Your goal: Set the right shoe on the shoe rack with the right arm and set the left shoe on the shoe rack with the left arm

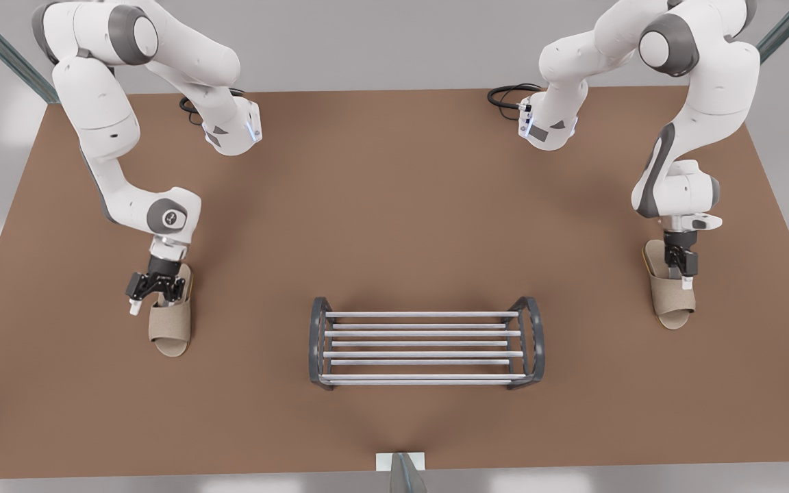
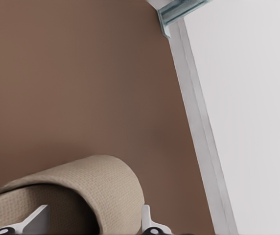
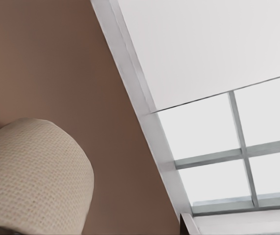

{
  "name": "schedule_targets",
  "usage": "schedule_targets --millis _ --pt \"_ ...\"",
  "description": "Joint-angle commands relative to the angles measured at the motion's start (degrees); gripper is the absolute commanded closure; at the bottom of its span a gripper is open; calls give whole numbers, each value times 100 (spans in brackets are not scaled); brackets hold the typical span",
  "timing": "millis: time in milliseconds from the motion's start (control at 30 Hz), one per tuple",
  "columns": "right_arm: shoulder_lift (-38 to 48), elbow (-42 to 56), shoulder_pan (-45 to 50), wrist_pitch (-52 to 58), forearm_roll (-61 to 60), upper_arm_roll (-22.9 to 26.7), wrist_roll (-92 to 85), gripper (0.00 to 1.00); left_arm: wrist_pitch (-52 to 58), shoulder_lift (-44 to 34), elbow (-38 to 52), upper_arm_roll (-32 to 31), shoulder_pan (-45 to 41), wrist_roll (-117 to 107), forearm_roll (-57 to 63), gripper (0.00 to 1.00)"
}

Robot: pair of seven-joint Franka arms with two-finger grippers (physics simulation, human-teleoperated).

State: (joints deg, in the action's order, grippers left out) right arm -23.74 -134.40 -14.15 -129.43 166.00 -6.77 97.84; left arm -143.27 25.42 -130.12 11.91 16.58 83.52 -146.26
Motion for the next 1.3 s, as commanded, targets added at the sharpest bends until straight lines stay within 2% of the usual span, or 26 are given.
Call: schedule_targets --millis 0,133,167,200,233,300,333,500,567,633,667,700,767,800,833,867,900,933,967,1000,1033,1067,1100,1167,1233,1267 --pt "-25 62 0 23 1760 1 974 0 -78 -2 4 4 3 -2059 1 16" --pt "-210 326 9 15 1795 1 974 0 -113 -2 22 -5 3 -2050 10 19" --pt "-210 326 9 15 1821 1 974 5 -113 -2 13 -5 3 -2050 10 19" --pt "-210 326 9 15 1822 1 974 14 -113 -2 22 -5 3 -2050 10 27" --pt "-210 326 9 15 1822 1 974 29 -122 -2 22 -5 3 -2050 10 29" --pt "-210 326 9 15 1822 1 974 45 -122 -10 48 -5 3 -2042 10 29" --pt "-210 335 9 15 1830 1 974 45 -96 -2 118 -5 3 -2042 10 29" --pt "-201 502 27 -152 1839 -8 965 73 -87 51 215 -5 11 -1989 -17 28" --pt "-201 590 35 -179 1830 -8 965 73 -104 69 215 -13 11 -1989 -26 29" --pt "-174 713 36 -214 1830 -35 895 75 -104 95 215 -13 11 -1998 -34 40" --pt "-139 783 44 -284 1822 -61 877 75 -104 95 215 -13 11 -1998 -34 40" --pt "-16 1362 150 -1521 1804 -61 816 75 -113 95 215 -22 11 -1998 -34 40" --pt "115 2250 194 -3034 1786 -61 807 75 -122 95 224 -22 11 -1989 -43 40" --pt "177 2611 246 -3693 1778 -61 807 75 -131 95 224 -14 11 -1998 -52 42" --pt "309 2910 422 -4282 1734 -52 807 75 -131 95 224 -22 11 -1998 -52 51" --pt "423 3270 554 -5126 1418 -35 667 75 -140 95 250 -22 11 -1998 -52 50" --pt "634 3402 782 -5460 1250 -8 544 75 -148 95 259 -22 11 -1998 -52 50" --pt "687 3683 1090 -6040 1215 141 552 75 -166 104 259 -31 11 -1998 -61 49" --pt "696 3929 1581 -6454 1206 536 570 75 -166 104 259 -75 11 -2015 -69 49" --pt "643 4272 2266 -6849 1110 1151 570 75 -166 95 259 -75 11 -2015 -69 49" --pt "538 4588 3259 -7174 1101 2082 596 75 -166 104 259 -75 11 -2024 -69 46" --pt "485 4738 4191 -7201 1092 2874 622 77 -166 104 259 -75 11 -2024 -78 30" --pt "441 4773 4684 -7210 1092 3191 623 78 -175 104 259 -75 11 -2024 -113 0" --pt "432 4774 5344 -7210 1013 3305 684 78 -552 130 400 -198 11 -2042 -131 0" --pt "458 4721 5625 -7219 995 3323 702 77 -562 130 452 -198 11 -2068 -131 30" --pt "467 4721 5766 -7219 995 3332 702 77 -553 130 452 -198 11 -2068 -131 30"
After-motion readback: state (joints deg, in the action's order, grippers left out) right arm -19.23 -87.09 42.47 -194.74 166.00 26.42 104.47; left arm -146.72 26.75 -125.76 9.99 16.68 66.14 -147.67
